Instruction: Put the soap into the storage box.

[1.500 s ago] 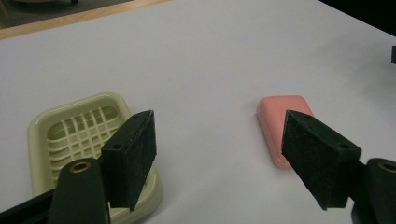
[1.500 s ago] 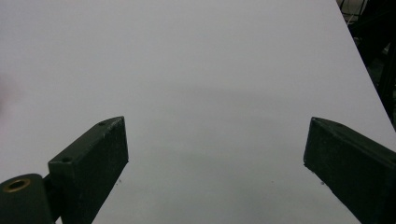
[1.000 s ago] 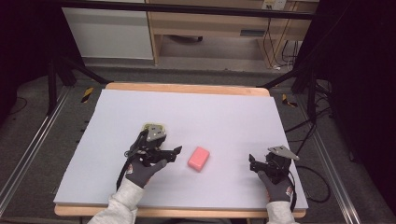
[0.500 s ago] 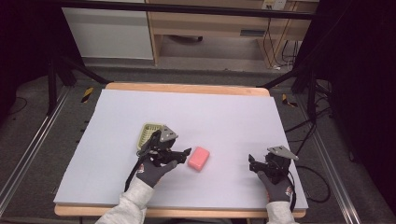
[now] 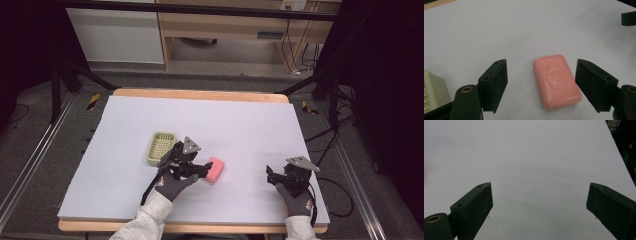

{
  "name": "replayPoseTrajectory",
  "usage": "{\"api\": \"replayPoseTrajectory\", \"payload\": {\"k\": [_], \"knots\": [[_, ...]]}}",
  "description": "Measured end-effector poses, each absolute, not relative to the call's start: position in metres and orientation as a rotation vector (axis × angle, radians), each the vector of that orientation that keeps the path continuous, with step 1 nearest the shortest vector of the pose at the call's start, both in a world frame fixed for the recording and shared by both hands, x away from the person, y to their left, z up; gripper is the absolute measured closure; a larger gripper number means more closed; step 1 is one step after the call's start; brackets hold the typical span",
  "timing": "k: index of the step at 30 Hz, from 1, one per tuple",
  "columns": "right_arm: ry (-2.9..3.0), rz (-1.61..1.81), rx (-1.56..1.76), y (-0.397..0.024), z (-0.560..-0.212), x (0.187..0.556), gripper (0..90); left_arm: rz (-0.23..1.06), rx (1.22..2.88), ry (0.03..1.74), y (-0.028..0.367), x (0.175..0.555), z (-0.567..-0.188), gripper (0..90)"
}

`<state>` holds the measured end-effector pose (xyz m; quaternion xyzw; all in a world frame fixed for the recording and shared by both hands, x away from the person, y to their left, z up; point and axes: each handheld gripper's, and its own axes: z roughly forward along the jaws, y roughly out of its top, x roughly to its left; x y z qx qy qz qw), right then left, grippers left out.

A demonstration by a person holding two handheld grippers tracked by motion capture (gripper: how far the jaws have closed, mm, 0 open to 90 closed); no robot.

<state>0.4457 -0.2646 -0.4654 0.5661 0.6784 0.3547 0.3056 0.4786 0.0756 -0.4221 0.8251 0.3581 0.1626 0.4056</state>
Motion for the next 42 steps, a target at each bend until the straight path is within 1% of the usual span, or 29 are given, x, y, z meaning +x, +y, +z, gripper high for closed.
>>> {"api": "replayPoseTrajectory", "payload": {"k": [21,42], "knots": [[1.806,0.935,1.501,-0.264,-0.466,0.446,7.2,0.383,2.133,0.898,0.053,0.482,-0.439,25.0],[1.810,0.935,1.505,-0.263,-0.466,0.446,7.3,0.371,2.204,0.907,0.039,0.487,-0.457,24.6]]}}
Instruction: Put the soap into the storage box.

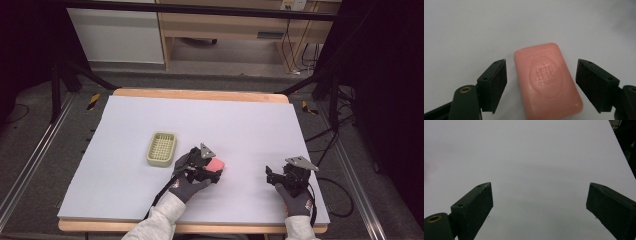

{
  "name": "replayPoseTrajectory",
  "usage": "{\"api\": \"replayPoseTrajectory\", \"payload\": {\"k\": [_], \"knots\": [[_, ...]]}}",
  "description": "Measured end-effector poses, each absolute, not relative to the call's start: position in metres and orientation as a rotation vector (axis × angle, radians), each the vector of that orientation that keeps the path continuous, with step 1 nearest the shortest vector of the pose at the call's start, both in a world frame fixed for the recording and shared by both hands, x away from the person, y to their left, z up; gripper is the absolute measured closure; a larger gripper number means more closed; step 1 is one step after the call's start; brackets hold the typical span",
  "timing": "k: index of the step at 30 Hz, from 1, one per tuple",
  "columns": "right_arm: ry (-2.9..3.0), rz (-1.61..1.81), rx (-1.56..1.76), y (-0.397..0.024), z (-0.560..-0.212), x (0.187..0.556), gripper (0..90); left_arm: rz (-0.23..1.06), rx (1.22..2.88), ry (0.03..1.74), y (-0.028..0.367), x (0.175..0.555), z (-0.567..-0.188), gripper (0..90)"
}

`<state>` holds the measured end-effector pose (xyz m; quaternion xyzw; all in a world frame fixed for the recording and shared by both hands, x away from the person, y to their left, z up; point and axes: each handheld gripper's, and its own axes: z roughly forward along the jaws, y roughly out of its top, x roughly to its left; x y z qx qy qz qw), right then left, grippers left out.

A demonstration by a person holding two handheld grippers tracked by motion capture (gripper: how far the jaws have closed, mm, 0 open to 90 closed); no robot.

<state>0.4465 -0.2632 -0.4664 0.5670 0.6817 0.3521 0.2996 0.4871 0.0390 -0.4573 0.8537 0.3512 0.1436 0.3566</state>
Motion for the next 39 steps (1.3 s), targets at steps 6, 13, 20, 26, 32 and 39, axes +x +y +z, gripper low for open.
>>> {"api": "replayPoseTrajectory", "payload": {"k": [6,13,20,26,32,39], "knots": [[1.810,0.931,1.506,-0.263,-0.467,0.447,7.4,0.362,2.217,0.915,0.037,0.488,-0.462,24.8],[1.811,0.929,1.510,-0.263,-0.467,0.447,7.4,0.338,2.224,0.928,0.036,0.490,-0.465,26.3],[1.815,0.926,1.508,-0.263,-0.467,0.447,7.4,0.335,2.230,0.933,0.033,0.490,-0.468,29.2],[1.815,0.924,1.507,-0.263,-0.467,0.447,7.4,0.339,2.235,0.944,0.032,0.490,-0.470,31.1],[1.812,0.927,1.509,-0.263,-0.467,0.447,7.5,0.341,2.241,0.953,0.030,0.489,-0.474,34.6],[1.814,0.924,1.509,-0.263,-0.467,0.447,7.4,0.344,2.247,0.958,0.030,0.489,-0.474,36.8]]}}
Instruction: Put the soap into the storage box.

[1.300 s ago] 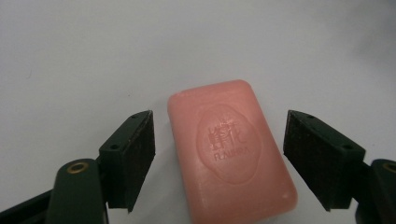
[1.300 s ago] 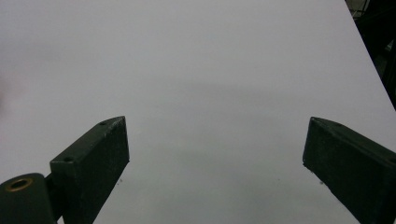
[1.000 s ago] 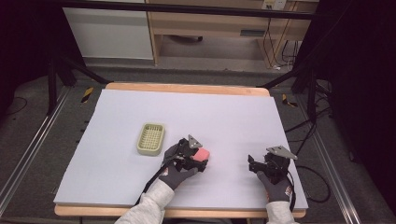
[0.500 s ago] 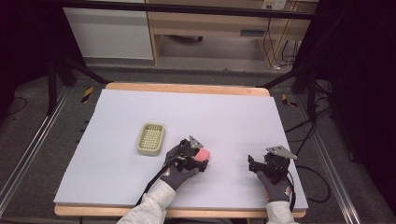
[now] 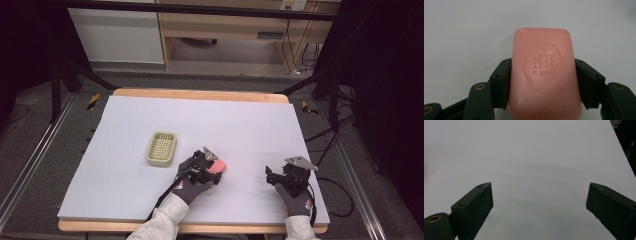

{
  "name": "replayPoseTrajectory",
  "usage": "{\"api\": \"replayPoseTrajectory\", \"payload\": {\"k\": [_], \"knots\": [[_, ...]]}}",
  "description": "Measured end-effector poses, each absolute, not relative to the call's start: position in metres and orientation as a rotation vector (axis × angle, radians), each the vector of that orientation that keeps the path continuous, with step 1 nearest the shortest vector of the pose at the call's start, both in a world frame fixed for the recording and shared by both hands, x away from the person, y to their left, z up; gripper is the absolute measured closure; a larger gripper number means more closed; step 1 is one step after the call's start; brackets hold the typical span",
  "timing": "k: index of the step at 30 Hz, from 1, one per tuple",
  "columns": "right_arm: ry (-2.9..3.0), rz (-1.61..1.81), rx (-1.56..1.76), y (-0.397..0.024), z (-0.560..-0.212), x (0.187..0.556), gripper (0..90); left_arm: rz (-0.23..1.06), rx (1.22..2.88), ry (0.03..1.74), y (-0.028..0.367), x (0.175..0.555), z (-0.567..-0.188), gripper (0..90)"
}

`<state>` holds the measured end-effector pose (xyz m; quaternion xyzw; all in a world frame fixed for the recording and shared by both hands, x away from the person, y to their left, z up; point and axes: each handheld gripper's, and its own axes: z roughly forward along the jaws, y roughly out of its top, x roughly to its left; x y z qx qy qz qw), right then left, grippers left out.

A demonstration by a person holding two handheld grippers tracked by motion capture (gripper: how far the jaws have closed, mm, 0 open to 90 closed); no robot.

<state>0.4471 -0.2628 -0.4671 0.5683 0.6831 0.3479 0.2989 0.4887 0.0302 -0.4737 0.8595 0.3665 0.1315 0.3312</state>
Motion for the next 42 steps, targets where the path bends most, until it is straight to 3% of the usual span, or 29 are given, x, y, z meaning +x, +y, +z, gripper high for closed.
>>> {"api": "replayPoseTrajectory", "payload": {"k": [42], "knots": [[1.801,0.926,1.512,-0.264,-0.466,0.447,7.4,0.353,2.241,0.940,0.052,0.481,-0.448,37.1]]}}
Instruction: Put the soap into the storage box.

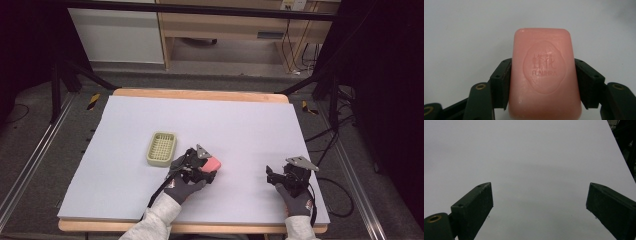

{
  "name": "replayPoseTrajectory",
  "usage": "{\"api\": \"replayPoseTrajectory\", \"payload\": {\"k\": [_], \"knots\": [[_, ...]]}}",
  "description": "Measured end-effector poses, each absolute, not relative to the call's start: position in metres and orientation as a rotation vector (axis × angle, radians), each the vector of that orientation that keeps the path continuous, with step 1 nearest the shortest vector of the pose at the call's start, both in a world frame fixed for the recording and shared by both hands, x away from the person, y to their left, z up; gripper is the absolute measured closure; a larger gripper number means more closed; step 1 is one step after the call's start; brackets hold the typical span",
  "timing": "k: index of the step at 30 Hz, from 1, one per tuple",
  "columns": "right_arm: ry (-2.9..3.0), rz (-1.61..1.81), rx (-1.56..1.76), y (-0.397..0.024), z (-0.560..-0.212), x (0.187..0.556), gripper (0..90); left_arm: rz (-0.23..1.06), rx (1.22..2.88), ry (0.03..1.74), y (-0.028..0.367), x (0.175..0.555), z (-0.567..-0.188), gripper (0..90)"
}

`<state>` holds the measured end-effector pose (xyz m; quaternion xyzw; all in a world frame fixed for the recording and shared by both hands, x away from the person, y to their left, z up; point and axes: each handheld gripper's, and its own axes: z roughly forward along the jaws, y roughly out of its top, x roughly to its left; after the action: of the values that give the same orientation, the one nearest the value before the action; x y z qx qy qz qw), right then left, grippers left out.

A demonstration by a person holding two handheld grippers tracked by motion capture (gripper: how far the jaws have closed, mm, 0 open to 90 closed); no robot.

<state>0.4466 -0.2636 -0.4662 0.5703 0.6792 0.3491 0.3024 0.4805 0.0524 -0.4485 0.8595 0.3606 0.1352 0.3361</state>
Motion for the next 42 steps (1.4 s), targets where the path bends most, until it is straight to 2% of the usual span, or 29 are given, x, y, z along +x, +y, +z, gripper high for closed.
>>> {"api": "replayPoseTrajectory", "payload": {"k": [42], "knots": [[1.801,0.917,1.509,-0.264,-0.467,0.446,7.4,0.358,2.168,0.948,0.109,0.465,-0.412,37.1]]}}
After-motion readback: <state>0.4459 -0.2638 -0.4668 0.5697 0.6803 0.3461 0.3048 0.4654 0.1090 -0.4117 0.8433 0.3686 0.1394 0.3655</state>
